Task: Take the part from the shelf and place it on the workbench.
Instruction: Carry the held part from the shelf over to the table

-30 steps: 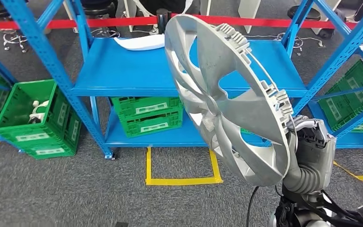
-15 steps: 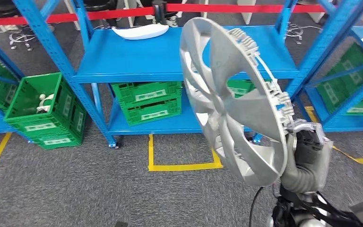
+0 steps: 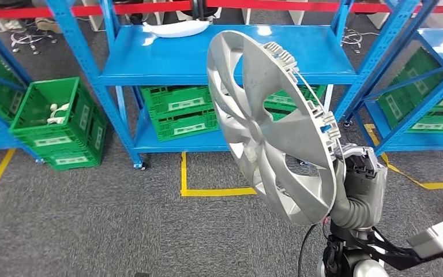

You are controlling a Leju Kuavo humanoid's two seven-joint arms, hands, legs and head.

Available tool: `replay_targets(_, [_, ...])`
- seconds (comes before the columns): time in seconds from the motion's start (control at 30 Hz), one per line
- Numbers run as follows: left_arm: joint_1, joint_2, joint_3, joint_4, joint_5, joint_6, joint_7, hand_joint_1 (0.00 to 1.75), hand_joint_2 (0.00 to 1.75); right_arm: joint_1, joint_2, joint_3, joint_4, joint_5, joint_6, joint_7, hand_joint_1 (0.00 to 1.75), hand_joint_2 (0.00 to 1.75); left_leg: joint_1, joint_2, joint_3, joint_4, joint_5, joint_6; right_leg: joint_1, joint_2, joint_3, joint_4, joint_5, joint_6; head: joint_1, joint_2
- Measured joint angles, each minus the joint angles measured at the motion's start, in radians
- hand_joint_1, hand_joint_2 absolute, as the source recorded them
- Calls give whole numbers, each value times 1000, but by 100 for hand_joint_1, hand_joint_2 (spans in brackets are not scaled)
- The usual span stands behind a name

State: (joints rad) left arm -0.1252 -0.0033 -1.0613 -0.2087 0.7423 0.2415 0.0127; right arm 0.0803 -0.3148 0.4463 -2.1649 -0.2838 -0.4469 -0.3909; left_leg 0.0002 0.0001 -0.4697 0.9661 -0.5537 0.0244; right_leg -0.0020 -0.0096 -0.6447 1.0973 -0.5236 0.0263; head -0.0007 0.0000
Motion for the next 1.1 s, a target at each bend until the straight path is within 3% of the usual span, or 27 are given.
replay_targets(0.07, [1, 2, 0, 0, 0, 1, 2, 0, 175, 2, 1, 0, 4, -1, 2, -1, 175, 175, -1, 0, -17, 2, 12, 4, -4, 1, -38, 128, -73, 8, 11, 0])
replay_targets(0.1, [2, 3, 0, 0, 0, 1, 4, 0, 175, 3, 1, 0, 6, -1, 2, -1, 175, 175, -2, 0, -25, 3, 18, 3, -6, 1, -45, 170, -90, 10, 15, 0])
replay_targets(0.13, [2, 5, 0, 0, 0, 1, 4, 0, 175, 4, 1, 1, 9, -1, 3, -1, 175, 175, -2, 0, -32, 4, 22, 2, -7, 1, -35, 175, -87, 10, 18, 0])
replay_targets(0.17, [3, 5, 0, 0, 0, 1, 4, 0, 175, 4, 1, 1, 11, -2, 3, -1, 175, 175, -2, 0, -36, 4, 26, 0, -7, 1, -8, 141, -66, 9, 22, 0])
replay_targets(0.23, [3, 6, 0, 0, 0, 1, 4, 0, 175, 4, 2, 1, 13, -2, 4, -1, 175, 175, -4, 0, -40, 5, 30, -5, -6, 2, 75, 4, -7, 1, 28, 0])
replay_targets(0.3, [2, 6, 0, 0, 0, 1, 5, 0, 175, 3, 3, 0, 13, -2, 4, -1, 175, 175, -7, 2, -47, 9, 34, -13, -4, 4, 126, -97, 19, -11, 31, 0])
replay_targets(0.4, [1, 7, 0, 0, 0, 1, 5, 0, 175, 4, 4, 0, 13, -2, 4, -2, 175, 175, -10, 7, -63, 15, 38, -27, -5, 3, 125, -123, 16, -27, 29, 0])
replay_targets(0.47, [1, 8, 0, 0, 0, 1, 5, 0, 175, 4, 5, 0, 13, -2, 4, -2, 175, 175, -10, 5, -81, 52, 8, -36, -8, 1, 122, -130, 22, -37, 20, 0])
replay_targets(0.57, [2, 10, 0, 0, 0, 1, 5, 0, 175, 4, 6, 0, 14, -2, 4, -3, 175, 175, -3, -1, -166, 237, -88, -48, -5, -2, 116, -129, 26, -44, 0, 0])
replay_targets(0.6, [3, 10, 0, 0, 0, 1, 5, 0, 175, 5, 7, 0, 15, -2, 4, -2, 175, 175, -2, -1, -190, 289, -104, -50, -3, -3, 114, -127, 27, -44, -4, 0])
replay_targets(0.63, [3, 11, 0, 0, 0, 1, 5, 0, 175, 5, 7, 0, 16, -2, 4, -2, 175, 175, -1, -1, -200, 309, -99, -50, -1, -3, 112, -124, 27, -45, -8, 0])
replay_targets(0.67, [4, 11, 0, 0, 0, 1, 5, 0, 175, 5, 8, 1, 16, -2, 4, -2, 175, 175, -1, -1, -189, 288, -75, -48, 0, -3, 111, -122, 26, -45, -10, 0])
replay_targets(0.77, [3, 12, 0, 0, 0, 1, 5, 0, 175, 5, 10, 1, 17, -2, 4, -3, 175, 175, -3, -1, -101, 106, 20, -32, 6, -1, 108, -112, 22, -43, -13, 0])
replay_targets(0.83, [3, 13, 0, 0, 0, 1, 5, 0, 175, 5, 10, 1, 18, -2, 4, -3, 175, 175, -6, -2, -75, 45, 31, -23, 9, -1, 102, -106, 21, -36, -12, 0])
replay_targets(0.93, [4, 14, 0, 0, 1, 1, 5, 0, 175, 5, 11, 0, 19, -2, 4, -3, 175, 175, -3, -3, -75, 31, 36, -12, 8, 0, 94, -99, 15, -21, -10, 0])
replay_targets(1.0, [3, 14, 0, 0, 1, 1, 5, 0, 175, 4, 11, 0, 18, 0, 4, -3, 175, 175, 2, -2, -74, 23, 44, -4, 3, 3, 70, -37, -31, -8, -3, 0])
replay_targets(1.1, [4, 13, 0, 0, 0, 0, 7, 0, 175, 4, 11, 0, 21, 25, 6, 4, 175, 175, 2, -3, -78, 23, 46, -2, -5, 5, -1, 142, -119, 7, 13, 0])
